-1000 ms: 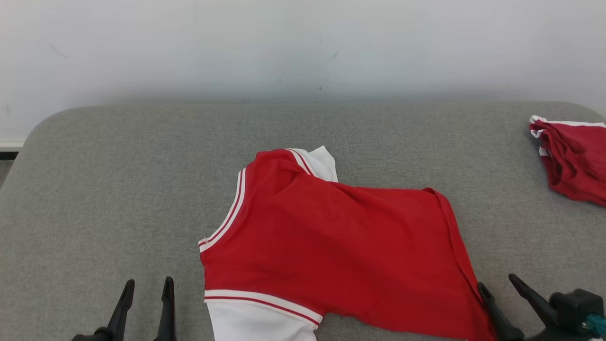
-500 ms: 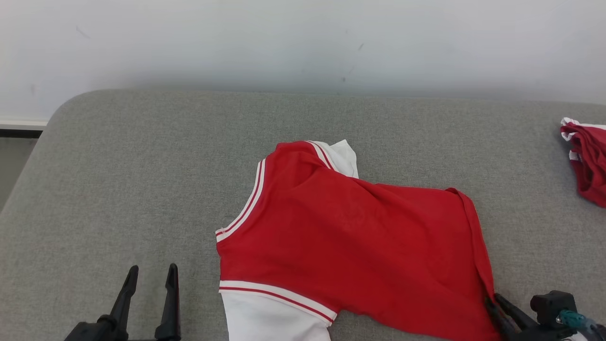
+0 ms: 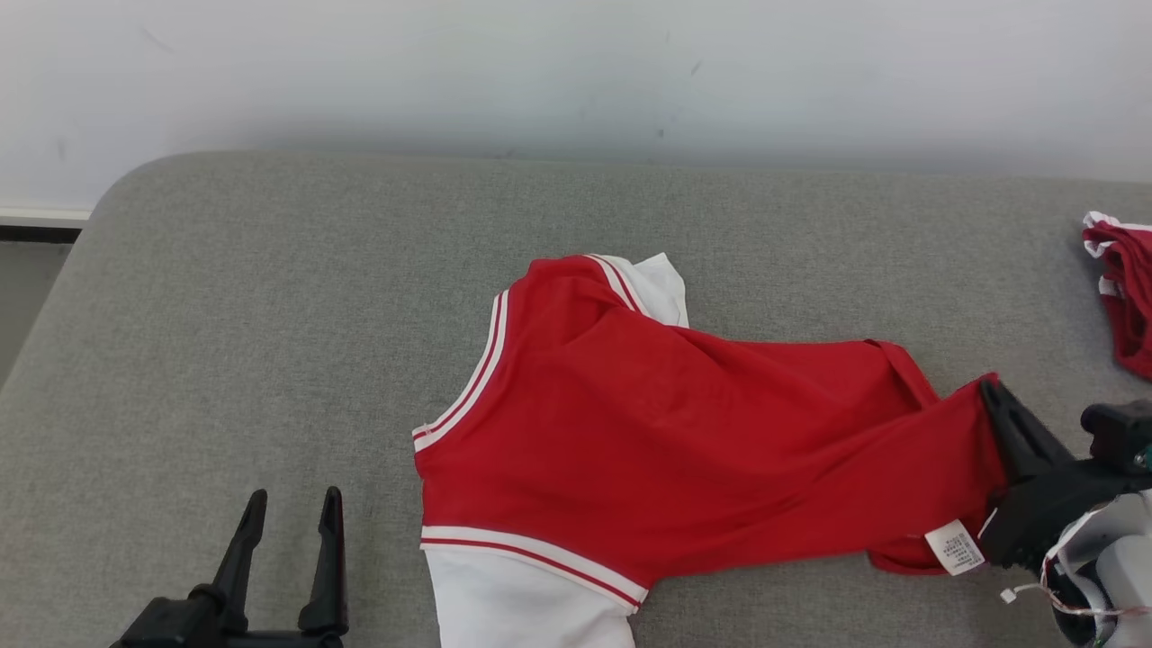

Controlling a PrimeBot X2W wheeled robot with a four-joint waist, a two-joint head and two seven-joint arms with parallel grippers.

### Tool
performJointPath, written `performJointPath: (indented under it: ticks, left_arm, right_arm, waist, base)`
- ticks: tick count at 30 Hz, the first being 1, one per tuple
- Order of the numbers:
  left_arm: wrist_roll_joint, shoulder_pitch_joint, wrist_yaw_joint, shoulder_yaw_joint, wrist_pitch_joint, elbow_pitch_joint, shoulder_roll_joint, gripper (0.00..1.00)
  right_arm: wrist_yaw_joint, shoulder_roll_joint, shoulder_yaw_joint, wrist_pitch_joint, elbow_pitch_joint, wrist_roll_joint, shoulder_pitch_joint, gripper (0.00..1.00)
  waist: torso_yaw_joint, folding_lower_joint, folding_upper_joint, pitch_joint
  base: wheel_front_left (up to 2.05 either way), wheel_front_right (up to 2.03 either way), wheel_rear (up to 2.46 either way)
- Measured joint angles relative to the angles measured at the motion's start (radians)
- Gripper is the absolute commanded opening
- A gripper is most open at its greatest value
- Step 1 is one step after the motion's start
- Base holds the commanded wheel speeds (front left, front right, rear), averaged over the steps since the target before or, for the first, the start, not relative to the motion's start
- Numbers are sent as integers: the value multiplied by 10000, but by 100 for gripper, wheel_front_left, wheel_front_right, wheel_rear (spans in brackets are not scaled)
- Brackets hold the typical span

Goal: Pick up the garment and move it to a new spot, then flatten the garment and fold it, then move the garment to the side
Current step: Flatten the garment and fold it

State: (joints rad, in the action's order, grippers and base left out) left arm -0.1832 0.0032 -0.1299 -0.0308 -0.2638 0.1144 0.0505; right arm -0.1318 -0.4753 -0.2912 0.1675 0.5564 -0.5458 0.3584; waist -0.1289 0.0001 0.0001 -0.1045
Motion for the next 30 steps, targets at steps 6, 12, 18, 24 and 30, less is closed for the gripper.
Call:
performJointPath:
  ticks: [6, 12, 18, 24, 30]
  left_arm:
    - [0, -207, -10, 125, 0, 127, 2, 100]
    - [-2, -240, -10, 88, 0, 255, 0, 100]
    - [58, -149, -10, -59, 0, 288, 0, 100]
    - [63, 128, -10, -357, -2, 207, 27, 100]
    - [88, 352, -10, -623, 0, 50, 75, 100]
  right_arm:
    - [0, 127, -136, -102, 1559, -303, 1148, 0]
    - [0, 332, -625, 291, 2708, -558, 1727, 100]
    - [0, 324, -1009, 807, 2556, -1174, 1585, 100]
    - [0, 159, -652, 936, 980, -1373, 623, 100]
    - [0, 443, 587, 940, -1035, -569, -1101, 100]
  waist:
    - [-229, 0, 0, -191]
    - [-241, 0, 0, -179]
    - [-20, 0, 0, 122]
    - [400, 0, 0, 420]
    - [861, -1, 0, 684]
  base:
    - [0, 0, 0]
    - [0, 0, 0]
    - [0, 0, 0]
    - [0, 0, 0]
    - [0, 0, 0]
